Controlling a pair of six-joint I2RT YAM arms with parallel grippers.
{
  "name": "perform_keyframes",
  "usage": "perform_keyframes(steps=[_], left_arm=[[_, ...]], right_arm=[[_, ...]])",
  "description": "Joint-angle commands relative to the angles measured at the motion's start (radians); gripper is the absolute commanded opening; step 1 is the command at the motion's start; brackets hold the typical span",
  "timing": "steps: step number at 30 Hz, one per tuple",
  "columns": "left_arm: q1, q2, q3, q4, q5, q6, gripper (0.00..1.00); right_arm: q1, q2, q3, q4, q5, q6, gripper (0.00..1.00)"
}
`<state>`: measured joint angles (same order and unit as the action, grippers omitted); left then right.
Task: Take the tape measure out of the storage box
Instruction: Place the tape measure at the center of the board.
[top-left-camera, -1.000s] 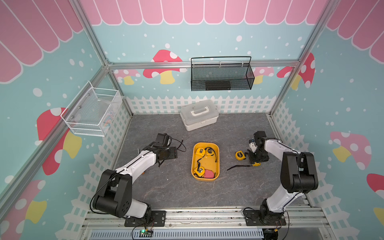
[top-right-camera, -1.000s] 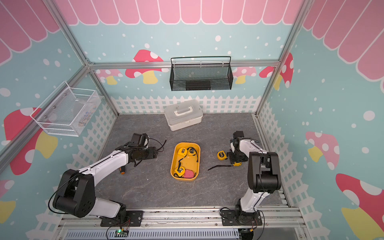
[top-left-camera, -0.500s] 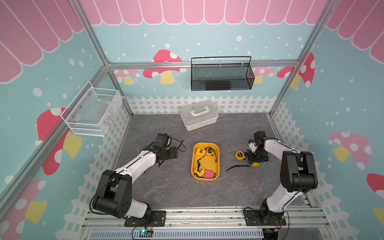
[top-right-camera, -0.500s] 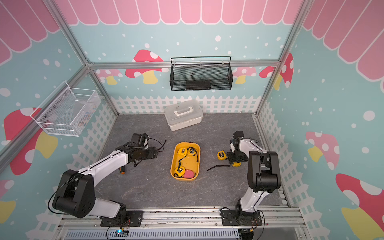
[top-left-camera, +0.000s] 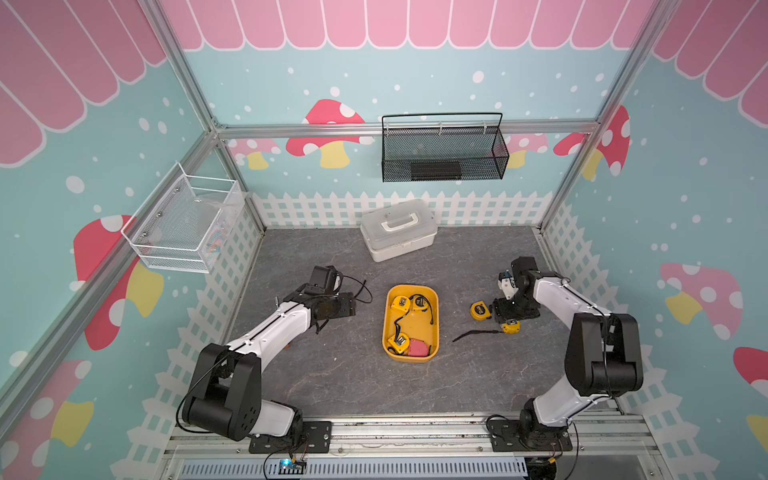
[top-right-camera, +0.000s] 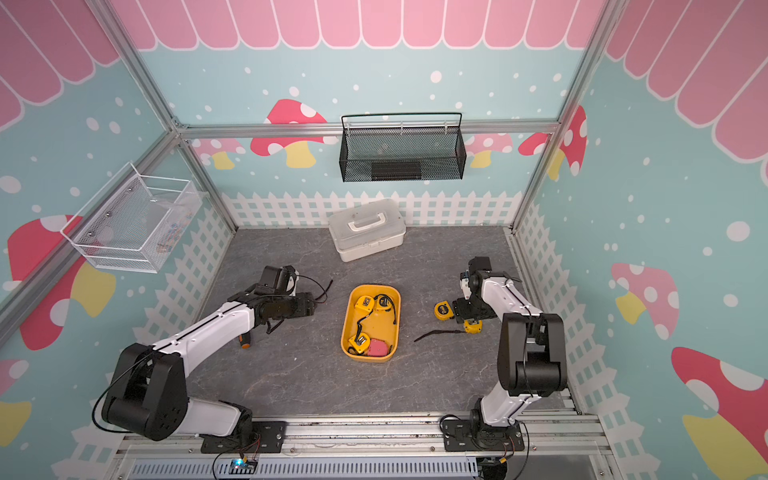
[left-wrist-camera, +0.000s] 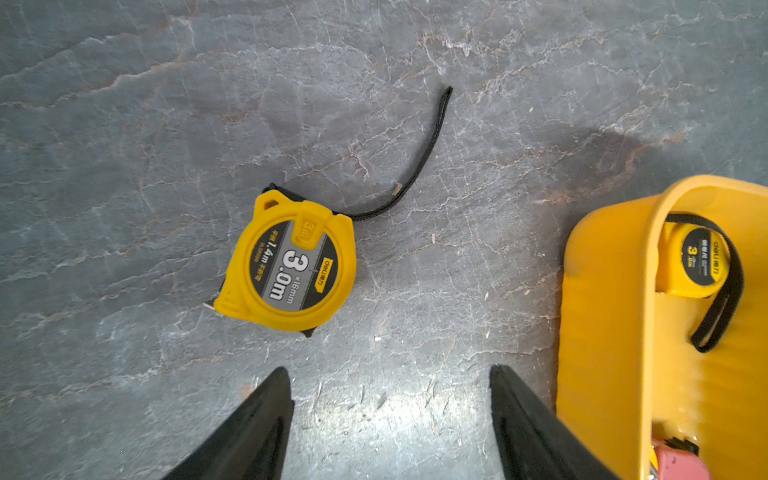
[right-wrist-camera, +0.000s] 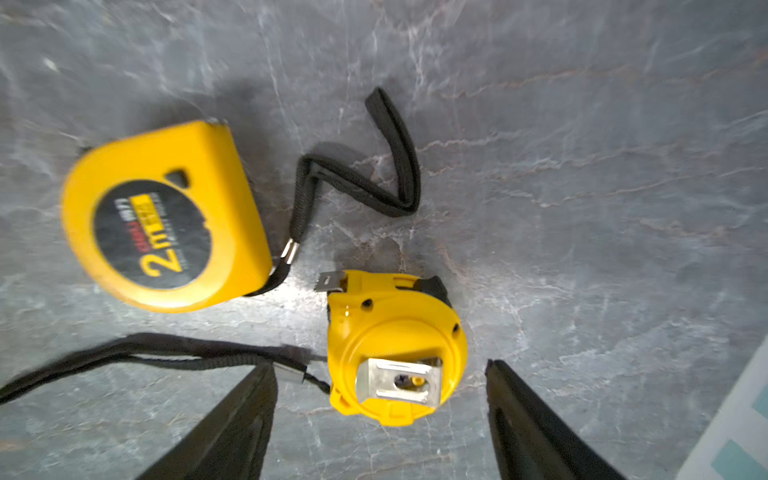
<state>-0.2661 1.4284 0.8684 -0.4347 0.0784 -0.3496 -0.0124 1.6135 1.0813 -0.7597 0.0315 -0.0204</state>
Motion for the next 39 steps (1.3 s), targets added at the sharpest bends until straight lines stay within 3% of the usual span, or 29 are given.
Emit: perform_keyframes(steps=[1, 10, 25, 39], left_arm=[[-0.035, -0.007, 0.002, 0.011, 0.01, -0.016, 0.76], [-0.152, 0.024, 0.076, 0.002, -0.007, -0.028, 0.76], [-0.41, 0.234, 0.308, -0.054, -0.083, -0.036, 0.77], [-0.423, 0.453, 0.512, -0.098, -0.068, 0.018, 0.78]], right_arm=[[0.049, -0.051, 0.045, -0.062, -0.013, 0.012, 0.82], [0.147, -0.111, 0.071, -0.066, -0.067, 0.046, 0.85], [0.243, -0.165, -0.005, 0.001, -0.175, 0.135, 0.87], [0.266, -0.144, -0.01, 0.005, -0.189, 0.142, 0.88]])
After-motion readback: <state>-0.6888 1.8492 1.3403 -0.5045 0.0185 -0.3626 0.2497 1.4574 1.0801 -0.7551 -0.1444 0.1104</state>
